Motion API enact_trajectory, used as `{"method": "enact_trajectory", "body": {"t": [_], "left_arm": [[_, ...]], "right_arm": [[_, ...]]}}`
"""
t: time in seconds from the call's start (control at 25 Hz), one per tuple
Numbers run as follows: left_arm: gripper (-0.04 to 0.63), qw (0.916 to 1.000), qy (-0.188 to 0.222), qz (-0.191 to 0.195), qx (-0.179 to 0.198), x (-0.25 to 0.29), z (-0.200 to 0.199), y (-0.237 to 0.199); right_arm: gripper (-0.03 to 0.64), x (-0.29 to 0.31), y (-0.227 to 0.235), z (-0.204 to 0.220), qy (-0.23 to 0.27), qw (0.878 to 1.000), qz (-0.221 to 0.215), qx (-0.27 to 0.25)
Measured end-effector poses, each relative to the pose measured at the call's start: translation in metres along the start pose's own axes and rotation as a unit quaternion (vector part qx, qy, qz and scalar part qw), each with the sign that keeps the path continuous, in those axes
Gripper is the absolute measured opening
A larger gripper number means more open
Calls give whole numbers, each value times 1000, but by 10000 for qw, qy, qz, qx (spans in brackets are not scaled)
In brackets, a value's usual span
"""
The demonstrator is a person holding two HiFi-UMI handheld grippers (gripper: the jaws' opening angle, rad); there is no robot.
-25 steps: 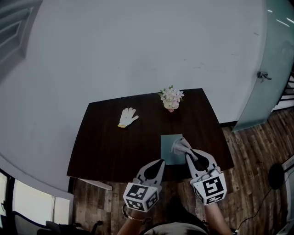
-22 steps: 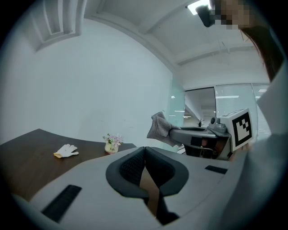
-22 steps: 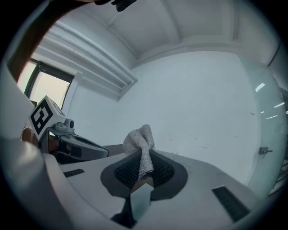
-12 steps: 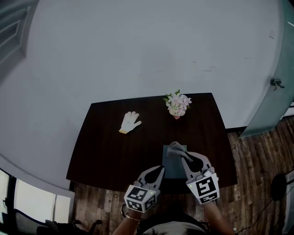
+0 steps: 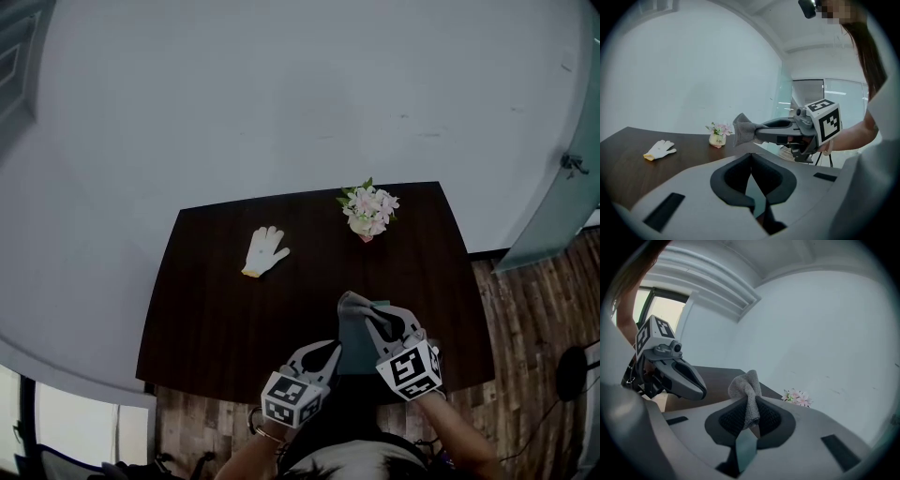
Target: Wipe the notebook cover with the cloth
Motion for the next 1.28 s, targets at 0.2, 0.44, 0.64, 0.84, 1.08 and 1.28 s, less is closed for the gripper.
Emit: {"method": "enact_trajectory", "body": {"t": [0.2,0.44,0.64,0.84,1.08,1.28], "left_arm": [[20,9985,-420,311,161,27,9,-30],[18,9935,-980,553,171,59,27,-57],[18,9878,-1370,684,270,84,45,-72],[19,9807,-1778,724,366,103,61,-85],[18,9712,-2202,788,448,116,78,-96],[18,9670,-2377,822,413,123,92,-105]], "right_arm": [[44,45,-2,6,-403,9989,-146,-208],[44,96,-7,19,-895,9940,-344,-532],[44,132,-11,33,-1309,9868,-537,-786],[44,162,-16,49,-1693,9779,-691,-1018],[44,188,-19,62,-2007,9698,-836,-1109],[46,202,-19,65,-2190,9652,-865,-1142]]}}
Point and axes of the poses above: the fingertips, and each gripper's own axes: x forward along the fingers, y to its right, z out of its underside, the point moved 8 cm from there along -x, backward along the fingers, and after that the axes turned 15 degrees about -y, right-handed, at the moved point
